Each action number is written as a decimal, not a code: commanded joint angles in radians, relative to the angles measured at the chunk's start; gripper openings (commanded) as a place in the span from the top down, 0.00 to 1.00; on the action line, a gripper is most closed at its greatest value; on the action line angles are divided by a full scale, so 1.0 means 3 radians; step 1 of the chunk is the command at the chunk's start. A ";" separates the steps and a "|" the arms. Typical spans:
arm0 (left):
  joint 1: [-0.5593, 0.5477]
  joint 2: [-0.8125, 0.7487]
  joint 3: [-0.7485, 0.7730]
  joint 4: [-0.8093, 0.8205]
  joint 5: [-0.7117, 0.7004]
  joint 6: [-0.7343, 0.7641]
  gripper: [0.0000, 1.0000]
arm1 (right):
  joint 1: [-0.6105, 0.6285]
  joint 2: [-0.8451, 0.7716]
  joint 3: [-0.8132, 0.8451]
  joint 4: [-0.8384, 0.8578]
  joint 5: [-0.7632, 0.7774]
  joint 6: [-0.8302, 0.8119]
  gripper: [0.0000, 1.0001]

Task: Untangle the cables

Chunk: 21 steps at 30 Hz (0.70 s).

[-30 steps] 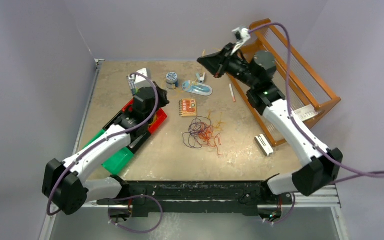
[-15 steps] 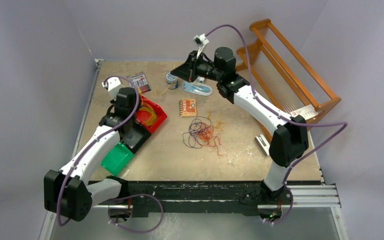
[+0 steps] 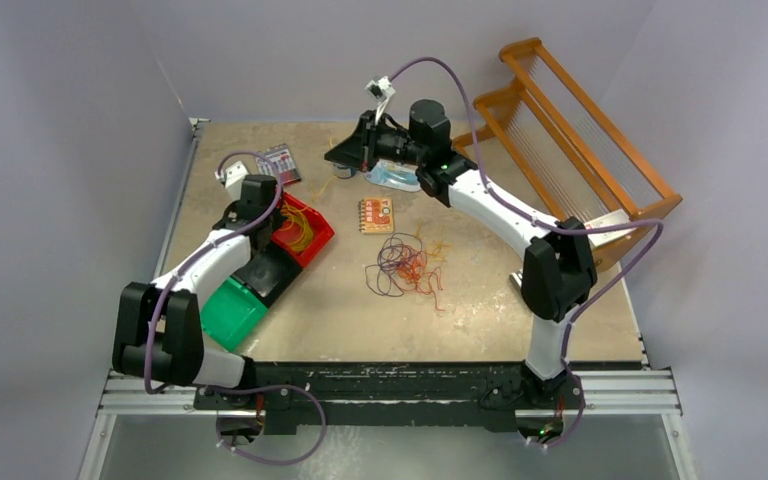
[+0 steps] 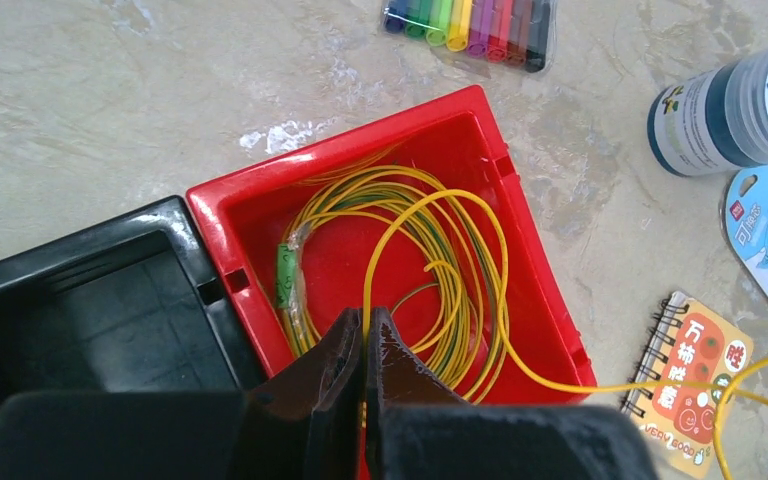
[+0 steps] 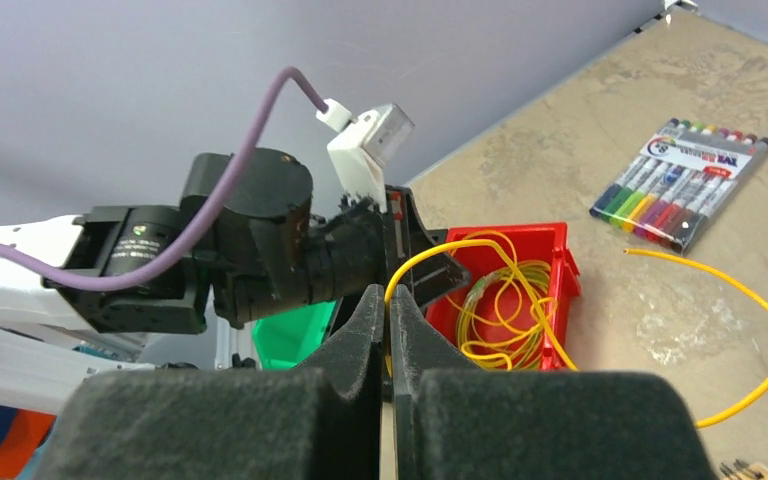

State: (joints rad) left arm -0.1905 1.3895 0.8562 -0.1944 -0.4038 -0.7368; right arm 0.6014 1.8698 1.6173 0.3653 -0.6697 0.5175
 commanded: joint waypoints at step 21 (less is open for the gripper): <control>0.0149 -0.0493 0.0150 -0.0165 -0.0171 -0.0030 0.65 | 0.0034 0.0386 0.0640 0.0495 -0.0118 0.0338 1.00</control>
State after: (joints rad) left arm -0.1562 1.3212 0.8566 -0.2180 -0.3908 -0.7708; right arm 0.6041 1.9778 1.7355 0.4339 -0.6983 0.5846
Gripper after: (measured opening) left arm 0.350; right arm 0.008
